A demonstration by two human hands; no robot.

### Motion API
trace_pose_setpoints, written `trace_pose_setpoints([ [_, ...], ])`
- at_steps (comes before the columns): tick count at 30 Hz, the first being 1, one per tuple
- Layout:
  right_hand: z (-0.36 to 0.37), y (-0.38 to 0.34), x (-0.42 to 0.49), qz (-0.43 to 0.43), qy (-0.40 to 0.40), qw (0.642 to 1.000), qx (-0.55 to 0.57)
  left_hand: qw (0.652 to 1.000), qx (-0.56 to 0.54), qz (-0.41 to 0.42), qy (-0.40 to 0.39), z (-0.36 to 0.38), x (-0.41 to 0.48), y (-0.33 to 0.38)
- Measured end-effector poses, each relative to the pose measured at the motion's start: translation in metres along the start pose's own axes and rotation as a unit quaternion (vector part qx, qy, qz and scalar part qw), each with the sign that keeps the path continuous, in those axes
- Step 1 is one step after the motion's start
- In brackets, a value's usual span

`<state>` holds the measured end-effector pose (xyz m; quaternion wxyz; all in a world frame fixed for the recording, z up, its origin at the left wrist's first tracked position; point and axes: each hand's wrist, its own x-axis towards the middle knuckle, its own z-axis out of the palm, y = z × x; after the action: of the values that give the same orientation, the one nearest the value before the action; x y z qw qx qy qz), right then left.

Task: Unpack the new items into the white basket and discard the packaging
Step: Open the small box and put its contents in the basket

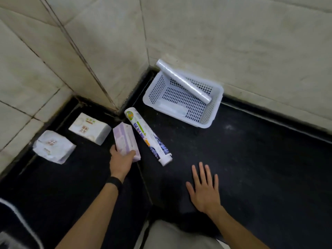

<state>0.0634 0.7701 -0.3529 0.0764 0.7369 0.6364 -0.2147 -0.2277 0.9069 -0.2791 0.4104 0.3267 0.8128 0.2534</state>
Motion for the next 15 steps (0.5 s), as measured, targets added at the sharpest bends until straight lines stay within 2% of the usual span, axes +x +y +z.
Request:
trace_pose_setpoints([
  [2,-0.006,-0.002,0.000,-0.004,-0.007,1.000,0.003,1.000,-0.027,-0.002,-0.012,-0.006,-0.023,-0.006],
  [5,-0.019,-0.005,-0.001,-0.017,-0.040,0.998,0.034,0.997,-0.001,0.052,-0.061,-0.004,-0.070,-0.009],
  [7,-0.040,-0.007,-0.002,-0.003,-0.064,0.991,0.120,0.988,0.029,0.102,-0.109,0.004,-0.100,-0.007],
  [8,-0.058,-0.009,-0.003,0.023,-0.087,0.974,0.209,0.981,0.043,0.124,-0.142,0.009,-0.113,-0.005],
  [9,-0.079,-0.010,-0.006,0.055,-0.107,0.940,0.320,0.972,0.064,0.145,-0.174,0.014,-0.124,-0.003],
  [11,-0.113,-0.009,-0.016,0.092,-0.134,0.823,0.545,0.949,0.128,0.197,-0.212,0.024,-0.138,0.000],
  [12,-0.128,-0.006,-0.022,0.084,-0.137,0.770,0.617,0.935,0.162,0.225,-0.220,0.029,-0.142,0.002],
  [13,-0.140,-0.001,-0.027,0.068,-0.130,0.749,0.647,0.922,0.192,0.249,-0.226,0.033,-0.145,0.005],
  [15,-0.150,0.008,-0.038,0.047,-0.084,0.759,0.644,0.901,0.225,0.280,-0.242,0.039,-0.148,0.013],
])
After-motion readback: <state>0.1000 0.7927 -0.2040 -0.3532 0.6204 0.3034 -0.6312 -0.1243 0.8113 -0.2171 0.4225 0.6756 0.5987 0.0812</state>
